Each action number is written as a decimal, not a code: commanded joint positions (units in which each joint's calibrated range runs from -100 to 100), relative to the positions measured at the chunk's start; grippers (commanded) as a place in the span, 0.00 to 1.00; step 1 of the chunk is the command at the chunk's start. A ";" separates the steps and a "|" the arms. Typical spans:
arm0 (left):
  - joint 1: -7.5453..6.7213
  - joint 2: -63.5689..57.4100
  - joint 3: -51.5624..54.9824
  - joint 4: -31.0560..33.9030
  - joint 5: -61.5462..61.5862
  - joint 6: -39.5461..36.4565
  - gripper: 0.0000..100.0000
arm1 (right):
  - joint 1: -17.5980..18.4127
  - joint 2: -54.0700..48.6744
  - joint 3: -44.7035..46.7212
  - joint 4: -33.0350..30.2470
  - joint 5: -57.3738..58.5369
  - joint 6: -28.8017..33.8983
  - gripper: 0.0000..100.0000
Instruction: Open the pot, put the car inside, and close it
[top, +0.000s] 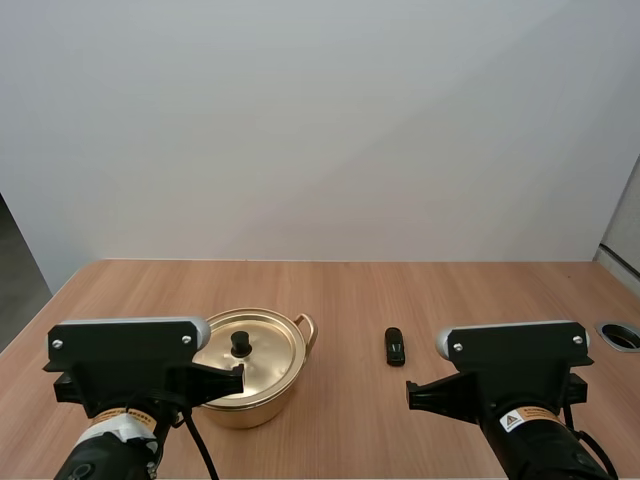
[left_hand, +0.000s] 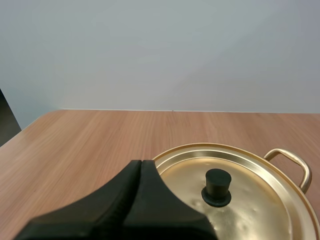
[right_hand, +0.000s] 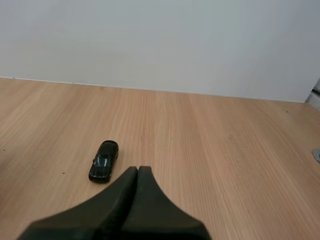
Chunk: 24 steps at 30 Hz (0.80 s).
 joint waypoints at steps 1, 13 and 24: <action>-0.02 0.00 -0.02 1.17 -0.03 -1.11 0.00 | -0.32 0.00 0.00 -0.02 -0.12 0.01 0.00; -0.02 0.00 -0.02 1.17 -0.03 -1.11 0.00 | -0.32 0.00 0.00 -0.02 -0.12 0.01 0.00; -0.02 0.00 -0.02 1.17 -0.03 -1.11 0.00 | -0.31 0.00 0.00 -0.02 -0.84 0.01 0.00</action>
